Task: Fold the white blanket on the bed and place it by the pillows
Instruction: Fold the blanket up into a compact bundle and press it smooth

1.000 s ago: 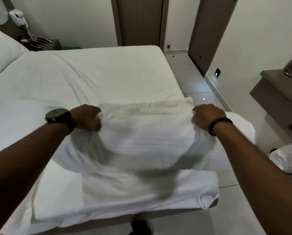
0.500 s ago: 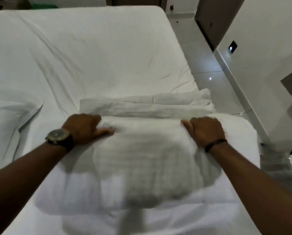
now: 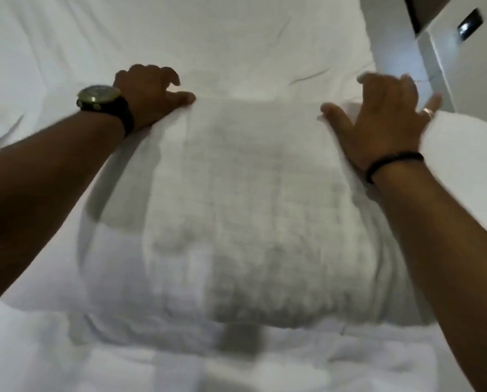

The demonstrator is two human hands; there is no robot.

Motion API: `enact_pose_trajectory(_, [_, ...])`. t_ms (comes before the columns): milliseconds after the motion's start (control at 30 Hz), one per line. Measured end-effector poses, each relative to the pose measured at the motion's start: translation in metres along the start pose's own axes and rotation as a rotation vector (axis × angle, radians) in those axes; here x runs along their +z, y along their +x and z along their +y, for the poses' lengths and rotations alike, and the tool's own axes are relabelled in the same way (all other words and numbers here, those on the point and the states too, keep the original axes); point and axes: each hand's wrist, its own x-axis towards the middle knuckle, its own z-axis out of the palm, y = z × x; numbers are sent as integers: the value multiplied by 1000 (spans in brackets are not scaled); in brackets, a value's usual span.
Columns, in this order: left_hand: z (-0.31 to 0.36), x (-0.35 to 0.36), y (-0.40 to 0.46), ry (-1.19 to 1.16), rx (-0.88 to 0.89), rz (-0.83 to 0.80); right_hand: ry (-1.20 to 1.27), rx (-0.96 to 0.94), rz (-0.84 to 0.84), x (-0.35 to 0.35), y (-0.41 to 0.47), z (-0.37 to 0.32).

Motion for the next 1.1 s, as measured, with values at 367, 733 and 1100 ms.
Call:
enact_pose_trajectory(367, [34, 15, 37, 188, 176, -61, -196, -56, -142, 32, 70, 37])
enact_pose_trajectory(733, [40, 27, 6, 240, 0, -16, -30, -90, -314, 40, -24, 63])
enact_pose_trajectory(1100, [-20, 55, -87, 140, -44, -128, 167, 152, -354, 50, -19, 122])
